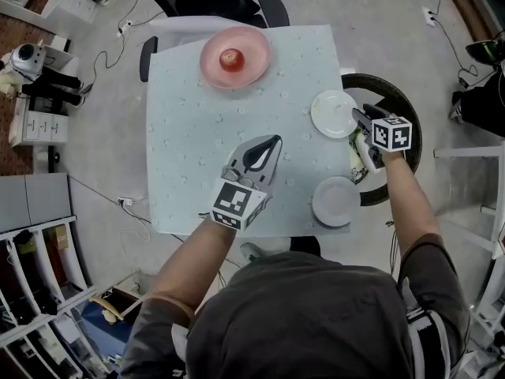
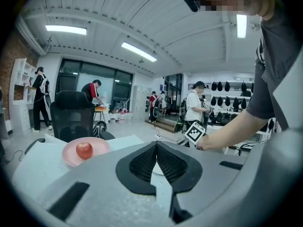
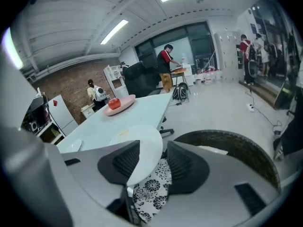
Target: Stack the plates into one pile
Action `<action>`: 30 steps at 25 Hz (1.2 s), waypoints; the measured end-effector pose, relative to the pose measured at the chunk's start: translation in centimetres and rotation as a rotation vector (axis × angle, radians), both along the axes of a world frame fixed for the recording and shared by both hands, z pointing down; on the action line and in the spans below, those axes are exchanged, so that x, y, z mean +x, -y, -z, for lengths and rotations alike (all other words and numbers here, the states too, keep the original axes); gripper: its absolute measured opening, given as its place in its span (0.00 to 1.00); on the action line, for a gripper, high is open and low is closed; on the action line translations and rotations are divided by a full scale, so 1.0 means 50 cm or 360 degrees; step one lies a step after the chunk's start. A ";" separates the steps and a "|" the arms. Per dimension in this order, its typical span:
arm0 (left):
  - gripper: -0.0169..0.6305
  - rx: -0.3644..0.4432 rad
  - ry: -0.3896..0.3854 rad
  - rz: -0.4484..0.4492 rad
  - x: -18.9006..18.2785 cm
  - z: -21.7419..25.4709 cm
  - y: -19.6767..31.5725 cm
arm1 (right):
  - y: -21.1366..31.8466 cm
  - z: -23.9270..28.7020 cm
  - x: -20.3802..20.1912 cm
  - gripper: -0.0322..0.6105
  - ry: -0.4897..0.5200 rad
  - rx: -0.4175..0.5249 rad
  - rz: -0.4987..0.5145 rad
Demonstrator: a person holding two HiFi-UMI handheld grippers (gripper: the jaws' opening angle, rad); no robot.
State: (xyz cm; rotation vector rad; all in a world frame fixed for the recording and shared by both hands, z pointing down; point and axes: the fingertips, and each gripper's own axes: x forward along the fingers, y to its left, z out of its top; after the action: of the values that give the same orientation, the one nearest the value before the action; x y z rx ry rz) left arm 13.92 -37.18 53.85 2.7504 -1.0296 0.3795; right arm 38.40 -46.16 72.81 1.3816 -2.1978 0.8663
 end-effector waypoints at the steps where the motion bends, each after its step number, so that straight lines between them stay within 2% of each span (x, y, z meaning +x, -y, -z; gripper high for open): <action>1: 0.04 -0.0005 0.0000 -0.0008 0.006 -0.008 0.001 | 0.001 -0.017 0.000 0.32 0.0050 -0.0035 -0.0017; 7: 0.04 -0.0053 -0.0004 -0.0012 0.014 -0.038 -0.012 | -0.013 -0.076 -0.031 0.31 0.0413 -0.0243 -0.0103; 9: 0.04 -0.0057 -0.0007 0.0000 0.006 -0.038 -0.018 | -0.015 -0.072 -0.034 0.23 0.0514 -0.0267 -0.0136; 15: 0.04 -0.0024 -0.0037 0.0083 -0.058 -0.006 -0.033 | -0.021 0.019 -0.043 0.09 0.0507 -0.0150 -0.0125; 18: 0.04 0.0009 -0.0065 0.0144 -0.109 0.021 -0.045 | -0.026 0.092 -0.074 0.06 0.0477 -0.0072 -0.0043; 21: 0.04 0.0046 -0.0092 0.0214 -0.168 0.049 -0.064 | -0.036 0.163 -0.131 0.06 0.0477 -0.0028 0.0092; 24: 0.04 0.0083 -0.0100 0.0283 -0.236 0.069 -0.091 | -0.055 0.218 -0.219 0.06 0.0542 -0.0020 0.0224; 30: 0.04 0.0099 -0.0103 0.0442 -0.375 0.088 -0.158 | -0.117 0.237 -0.442 0.06 0.0594 -0.0136 0.0491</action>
State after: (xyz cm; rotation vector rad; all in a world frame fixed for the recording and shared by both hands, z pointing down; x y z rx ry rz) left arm -4.81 -29.27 49.44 2.6007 -1.4026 0.2177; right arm 16.31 -40.30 60.97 0.8590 -2.5237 1.1546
